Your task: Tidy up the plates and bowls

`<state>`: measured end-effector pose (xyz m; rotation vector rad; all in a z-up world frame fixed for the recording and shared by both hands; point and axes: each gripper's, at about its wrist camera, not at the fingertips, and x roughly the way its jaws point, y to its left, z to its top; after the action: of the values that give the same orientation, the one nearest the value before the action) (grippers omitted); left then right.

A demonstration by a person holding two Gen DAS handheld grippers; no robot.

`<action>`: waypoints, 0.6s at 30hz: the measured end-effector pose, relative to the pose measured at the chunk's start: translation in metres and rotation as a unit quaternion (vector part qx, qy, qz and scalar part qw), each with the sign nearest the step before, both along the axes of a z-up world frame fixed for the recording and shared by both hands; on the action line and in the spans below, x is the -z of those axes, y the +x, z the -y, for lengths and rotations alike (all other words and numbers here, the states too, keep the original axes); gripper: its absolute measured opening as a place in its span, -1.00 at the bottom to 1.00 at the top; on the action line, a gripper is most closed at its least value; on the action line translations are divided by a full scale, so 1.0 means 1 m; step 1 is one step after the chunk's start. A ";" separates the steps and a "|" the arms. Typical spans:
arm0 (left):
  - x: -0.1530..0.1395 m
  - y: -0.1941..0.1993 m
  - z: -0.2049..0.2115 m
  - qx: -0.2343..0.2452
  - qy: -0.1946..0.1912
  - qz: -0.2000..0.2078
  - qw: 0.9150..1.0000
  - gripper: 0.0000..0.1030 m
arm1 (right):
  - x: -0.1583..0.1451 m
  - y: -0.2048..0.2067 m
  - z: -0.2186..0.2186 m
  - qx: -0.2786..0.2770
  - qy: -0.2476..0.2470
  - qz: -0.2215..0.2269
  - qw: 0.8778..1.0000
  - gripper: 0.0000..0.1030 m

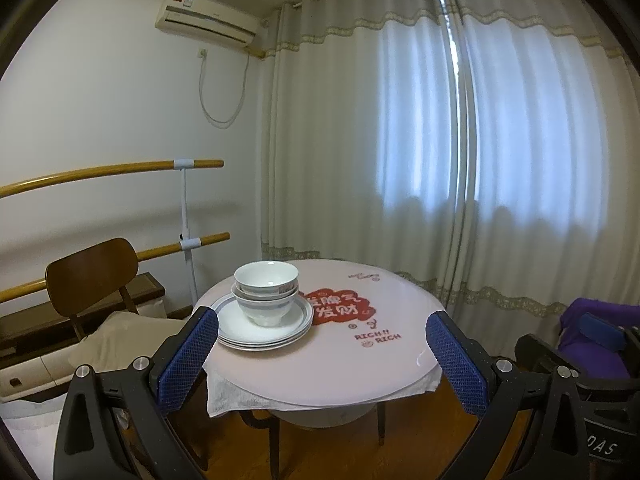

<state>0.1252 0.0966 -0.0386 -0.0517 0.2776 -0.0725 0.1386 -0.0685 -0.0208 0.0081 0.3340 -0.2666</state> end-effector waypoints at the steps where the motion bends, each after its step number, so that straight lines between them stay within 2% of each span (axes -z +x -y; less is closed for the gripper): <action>1: 0.000 -0.001 0.000 0.002 -0.003 0.002 1.000 0.99 | -0.001 -0.001 0.000 0.000 0.001 0.002 1.000 0.91; 18: 0.002 -0.012 0.000 0.004 -0.004 0.030 1.000 0.99 | -0.011 -0.020 -0.005 0.005 0.000 0.024 1.000 0.92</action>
<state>0.1133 0.0971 -0.0408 -0.0568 0.2181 -0.0825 0.1182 -0.0631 -0.0093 0.0158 0.2866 -0.2760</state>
